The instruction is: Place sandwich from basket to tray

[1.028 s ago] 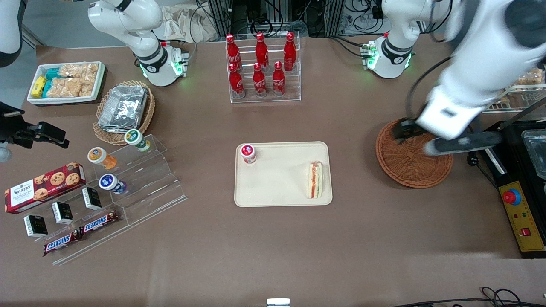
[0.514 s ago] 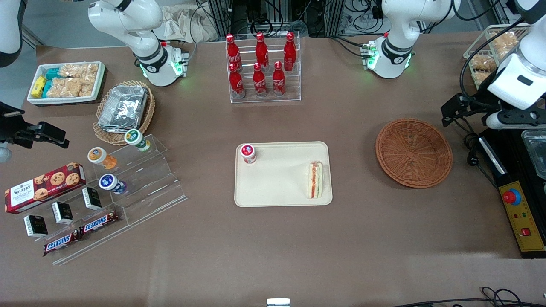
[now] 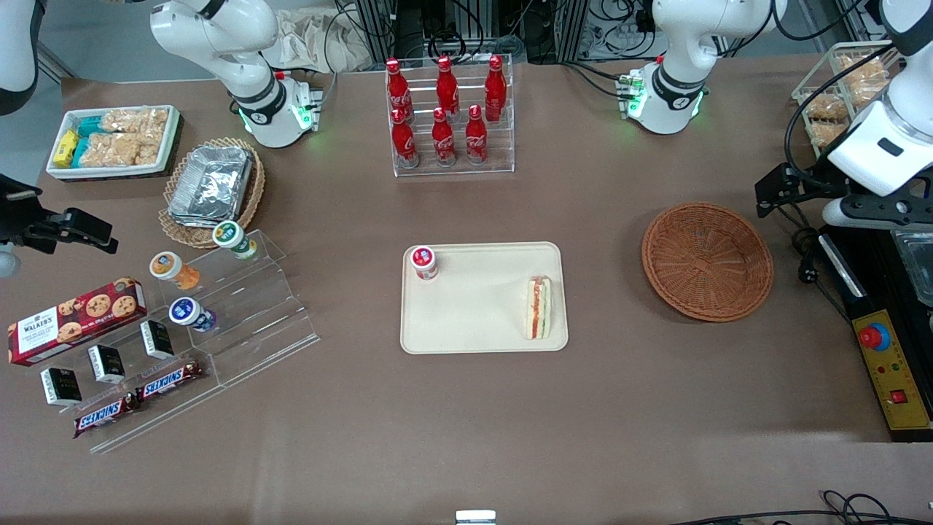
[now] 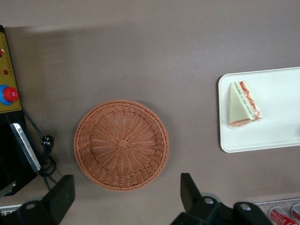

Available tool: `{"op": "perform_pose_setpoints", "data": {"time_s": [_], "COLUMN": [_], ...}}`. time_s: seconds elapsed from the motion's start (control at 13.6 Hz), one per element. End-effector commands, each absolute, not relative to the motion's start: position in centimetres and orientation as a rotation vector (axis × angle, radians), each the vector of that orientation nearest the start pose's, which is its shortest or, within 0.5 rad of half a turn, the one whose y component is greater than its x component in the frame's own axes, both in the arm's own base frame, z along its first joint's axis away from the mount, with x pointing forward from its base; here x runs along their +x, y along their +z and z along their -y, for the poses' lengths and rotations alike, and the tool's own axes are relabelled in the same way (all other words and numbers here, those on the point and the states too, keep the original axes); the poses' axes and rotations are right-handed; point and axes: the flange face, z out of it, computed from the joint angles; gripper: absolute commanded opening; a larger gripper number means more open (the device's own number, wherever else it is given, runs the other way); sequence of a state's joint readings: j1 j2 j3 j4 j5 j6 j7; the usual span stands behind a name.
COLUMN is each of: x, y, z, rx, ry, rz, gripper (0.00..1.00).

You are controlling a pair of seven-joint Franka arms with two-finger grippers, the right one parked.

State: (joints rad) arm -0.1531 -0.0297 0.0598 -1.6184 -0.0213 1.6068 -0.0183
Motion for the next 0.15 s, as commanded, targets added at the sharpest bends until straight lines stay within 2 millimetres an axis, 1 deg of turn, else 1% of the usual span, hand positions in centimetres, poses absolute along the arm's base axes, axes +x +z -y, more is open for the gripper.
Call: {"op": "perform_pose_setpoints", "data": {"time_s": [0.0, 0.07], "x": [55.11, 55.09], "y": [62.46, 62.43], "z": [3.09, 3.00], "rx": [-3.164, -3.163], "ry": [-0.014, -0.009], "rz": [-0.106, -0.126], "gripper": [1.00, 1.00]}}
